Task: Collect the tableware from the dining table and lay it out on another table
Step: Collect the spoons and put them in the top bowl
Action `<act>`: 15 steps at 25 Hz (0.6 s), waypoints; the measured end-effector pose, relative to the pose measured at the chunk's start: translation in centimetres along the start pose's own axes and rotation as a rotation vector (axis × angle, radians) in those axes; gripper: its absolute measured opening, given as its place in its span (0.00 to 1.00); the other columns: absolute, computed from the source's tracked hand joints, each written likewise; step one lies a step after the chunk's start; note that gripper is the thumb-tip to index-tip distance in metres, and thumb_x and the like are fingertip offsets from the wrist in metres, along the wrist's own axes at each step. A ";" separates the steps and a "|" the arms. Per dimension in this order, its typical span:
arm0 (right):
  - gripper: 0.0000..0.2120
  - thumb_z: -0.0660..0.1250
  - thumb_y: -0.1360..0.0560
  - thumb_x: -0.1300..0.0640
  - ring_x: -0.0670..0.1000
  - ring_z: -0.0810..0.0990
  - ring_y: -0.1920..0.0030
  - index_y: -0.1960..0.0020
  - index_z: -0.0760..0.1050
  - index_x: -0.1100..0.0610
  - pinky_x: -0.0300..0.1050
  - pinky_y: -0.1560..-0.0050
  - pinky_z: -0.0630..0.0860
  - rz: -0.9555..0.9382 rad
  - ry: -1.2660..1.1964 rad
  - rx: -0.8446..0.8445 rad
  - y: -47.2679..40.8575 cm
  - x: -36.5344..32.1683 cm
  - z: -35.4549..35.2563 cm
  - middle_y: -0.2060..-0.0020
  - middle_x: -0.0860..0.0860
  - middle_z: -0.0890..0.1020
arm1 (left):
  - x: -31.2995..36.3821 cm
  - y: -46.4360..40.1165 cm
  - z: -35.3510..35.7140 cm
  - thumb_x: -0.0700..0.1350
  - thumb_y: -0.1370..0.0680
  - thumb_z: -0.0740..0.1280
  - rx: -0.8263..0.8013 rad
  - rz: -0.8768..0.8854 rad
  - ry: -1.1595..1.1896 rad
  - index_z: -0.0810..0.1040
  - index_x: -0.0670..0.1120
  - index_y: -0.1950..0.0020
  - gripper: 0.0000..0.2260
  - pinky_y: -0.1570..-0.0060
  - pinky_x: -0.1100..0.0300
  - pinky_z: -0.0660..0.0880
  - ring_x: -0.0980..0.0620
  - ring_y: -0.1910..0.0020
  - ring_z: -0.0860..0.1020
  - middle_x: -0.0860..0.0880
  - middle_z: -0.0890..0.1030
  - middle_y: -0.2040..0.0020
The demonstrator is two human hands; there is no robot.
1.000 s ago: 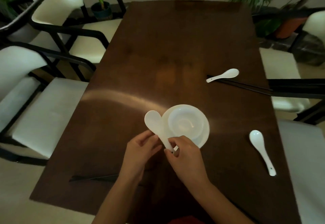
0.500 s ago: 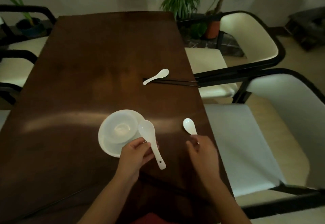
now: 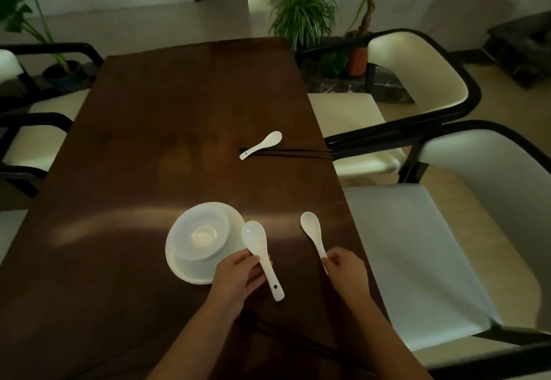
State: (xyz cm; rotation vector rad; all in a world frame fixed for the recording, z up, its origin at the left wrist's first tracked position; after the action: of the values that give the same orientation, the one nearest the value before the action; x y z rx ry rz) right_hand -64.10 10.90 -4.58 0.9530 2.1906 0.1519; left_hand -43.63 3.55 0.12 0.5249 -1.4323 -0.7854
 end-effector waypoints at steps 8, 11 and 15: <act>0.07 0.68 0.27 0.55 0.36 0.80 0.67 0.62 0.77 0.46 0.25 0.70 0.71 -0.223 -0.513 -0.273 4.9 -8.5 -2.2 0.69 0.41 0.82 | 3.0 0.2 0.9 0.36 0.24 0.64 -0.026 0.129 -0.032 0.80 0.46 0.51 0.07 0.65 0.58 0.81 0.50 0.59 0.85 0.48 0.85 0.57; 0.06 0.68 0.27 0.53 0.38 0.80 0.62 0.62 0.75 0.45 0.26 0.66 0.73 -0.256 -0.415 -0.254 5.0 -9.4 -1.8 0.63 0.38 0.80 | 3.7 0.5 1.4 0.38 0.24 0.66 -0.050 0.165 -0.037 0.80 0.49 0.54 0.07 0.65 0.59 0.80 0.51 0.58 0.84 0.50 0.85 0.56; 0.07 0.68 0.27 0.52 0.39 0.79 0.60 0.63 0.74 0.45 0.27 0.63 0.72 -0.263 -0.347 -0.276 4.9 -9.5 -1.1 0.63 0.38 0.78 | 3.9 0.6 1.4 0.39 0.24 0.66 -0.049 0.155 0.008 0.78 0.49 0.53 0.05 0.62 0.58 0.81 0.48 0.54 0.83 0.47 0.83 0.53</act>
State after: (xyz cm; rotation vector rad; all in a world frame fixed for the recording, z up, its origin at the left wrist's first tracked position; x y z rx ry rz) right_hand -57.55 8.19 3.56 0.4900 1.8904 0.1464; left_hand -45.05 1.21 3.29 0.3746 -1.4244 -0.6915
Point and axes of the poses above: each hand's wrist, its own y-axis away from the middle knuckle, its own z-axis out of the palm, x = y × z, the point moved 5 cm from there along -y, towards the middle knuckle
